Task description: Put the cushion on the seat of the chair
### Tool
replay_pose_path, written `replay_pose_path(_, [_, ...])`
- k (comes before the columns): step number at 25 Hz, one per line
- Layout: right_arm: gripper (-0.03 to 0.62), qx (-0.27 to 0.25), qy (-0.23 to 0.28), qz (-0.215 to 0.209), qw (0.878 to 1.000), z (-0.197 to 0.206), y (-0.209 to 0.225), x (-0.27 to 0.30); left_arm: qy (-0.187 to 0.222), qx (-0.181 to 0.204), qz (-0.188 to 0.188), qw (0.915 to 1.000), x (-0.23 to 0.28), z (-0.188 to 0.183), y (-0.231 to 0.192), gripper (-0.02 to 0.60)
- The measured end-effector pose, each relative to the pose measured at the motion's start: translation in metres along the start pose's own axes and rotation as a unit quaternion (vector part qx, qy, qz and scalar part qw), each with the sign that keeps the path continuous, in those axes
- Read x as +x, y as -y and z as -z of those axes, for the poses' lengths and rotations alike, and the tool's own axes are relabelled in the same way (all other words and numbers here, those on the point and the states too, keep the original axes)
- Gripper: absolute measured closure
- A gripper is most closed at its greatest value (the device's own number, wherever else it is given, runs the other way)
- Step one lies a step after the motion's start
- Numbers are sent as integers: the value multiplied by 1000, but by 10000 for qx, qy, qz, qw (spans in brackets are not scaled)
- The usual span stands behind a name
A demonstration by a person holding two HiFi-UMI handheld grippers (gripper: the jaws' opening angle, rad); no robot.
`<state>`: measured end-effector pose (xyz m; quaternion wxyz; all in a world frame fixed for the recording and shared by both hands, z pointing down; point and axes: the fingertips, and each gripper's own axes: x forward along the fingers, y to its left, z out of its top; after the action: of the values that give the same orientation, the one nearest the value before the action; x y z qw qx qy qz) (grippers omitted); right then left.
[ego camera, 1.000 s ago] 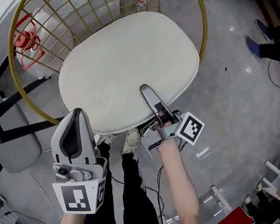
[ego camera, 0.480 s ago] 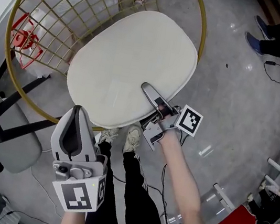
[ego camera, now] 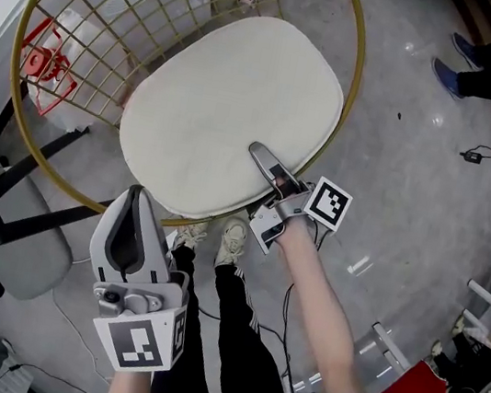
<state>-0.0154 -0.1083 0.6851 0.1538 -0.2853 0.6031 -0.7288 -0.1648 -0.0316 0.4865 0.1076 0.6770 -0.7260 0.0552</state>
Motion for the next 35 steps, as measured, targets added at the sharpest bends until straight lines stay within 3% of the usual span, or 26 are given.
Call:
replay_pose_path(13, [549,-129,78,277,9995,-3,18,2,-98,22,-53,9999,-5,10,0,568])
replay_pose_path(17, [487,-237,103,512,9984,-3,26,2,-77,10,-10,10000,-2,10,2,568])
replay_pose_path(26, [470,-244,148,519,9982,-9,26,-1,99,-137,-17,9999,5,3,-1,568])
replay_pose_path(31, [470,-231,185,538,9981,-12,24,-10,-134,71,35,9999,2,6,6,568])
replay_pose_path(35, [470,-236,212,573,9979,-13,24,-17,33,-23,106,9999,7,-4,10,568])
